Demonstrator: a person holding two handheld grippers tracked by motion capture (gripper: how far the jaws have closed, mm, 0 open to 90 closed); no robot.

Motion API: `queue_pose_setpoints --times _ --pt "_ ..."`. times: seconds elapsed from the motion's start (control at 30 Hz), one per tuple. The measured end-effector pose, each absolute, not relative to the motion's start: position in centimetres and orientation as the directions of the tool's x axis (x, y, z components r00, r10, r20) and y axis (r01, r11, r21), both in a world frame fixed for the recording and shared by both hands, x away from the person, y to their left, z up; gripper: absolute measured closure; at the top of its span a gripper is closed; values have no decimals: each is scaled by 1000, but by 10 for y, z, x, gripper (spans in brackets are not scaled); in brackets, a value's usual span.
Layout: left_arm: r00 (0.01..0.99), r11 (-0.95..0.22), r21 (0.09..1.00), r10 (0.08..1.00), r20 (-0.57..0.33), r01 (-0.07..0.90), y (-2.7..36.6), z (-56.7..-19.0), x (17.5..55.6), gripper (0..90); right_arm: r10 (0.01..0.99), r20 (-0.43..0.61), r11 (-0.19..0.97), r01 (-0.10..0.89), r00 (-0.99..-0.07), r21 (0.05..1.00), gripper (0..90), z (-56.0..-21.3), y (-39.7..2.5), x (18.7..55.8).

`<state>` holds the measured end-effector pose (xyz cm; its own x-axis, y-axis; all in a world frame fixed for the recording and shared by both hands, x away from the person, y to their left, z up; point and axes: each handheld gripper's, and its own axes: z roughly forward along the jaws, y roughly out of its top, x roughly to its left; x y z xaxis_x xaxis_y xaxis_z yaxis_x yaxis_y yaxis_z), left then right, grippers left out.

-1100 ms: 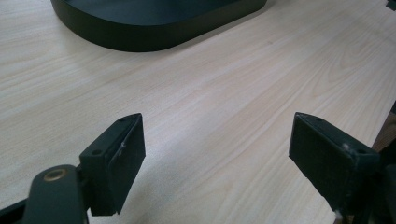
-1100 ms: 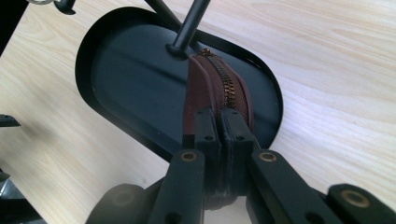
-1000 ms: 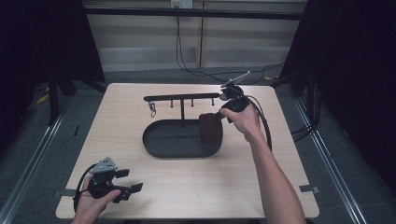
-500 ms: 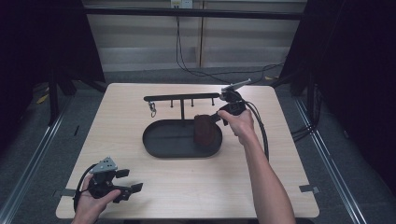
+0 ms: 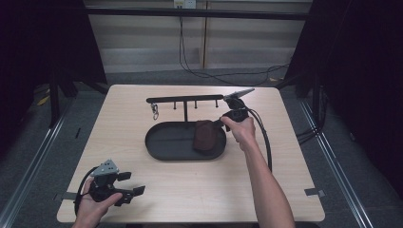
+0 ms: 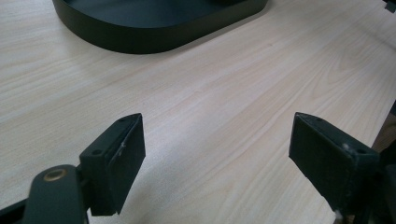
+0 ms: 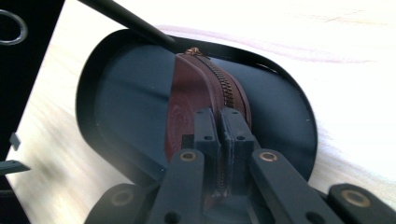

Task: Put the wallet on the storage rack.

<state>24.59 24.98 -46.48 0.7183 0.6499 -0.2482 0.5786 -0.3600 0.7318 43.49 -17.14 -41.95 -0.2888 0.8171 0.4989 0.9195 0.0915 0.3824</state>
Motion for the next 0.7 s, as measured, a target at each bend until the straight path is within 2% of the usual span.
queue_pose_setpoints --times 0.43,0.53,0.7 --pt "719 -361 734 651 -243 575 250 -464 246 184 852 472 48 932 -225 359 837 -438 -176 436" --pt "719 -362 733 650 -244 576 250 -464 246 184 857 471 30 932 -210 362 847 -439 -176 435" --pt "719 -363 732 651 -243 576 249 -465 246 185 860 462 26 923 -217 384 812 -436 -180 433"
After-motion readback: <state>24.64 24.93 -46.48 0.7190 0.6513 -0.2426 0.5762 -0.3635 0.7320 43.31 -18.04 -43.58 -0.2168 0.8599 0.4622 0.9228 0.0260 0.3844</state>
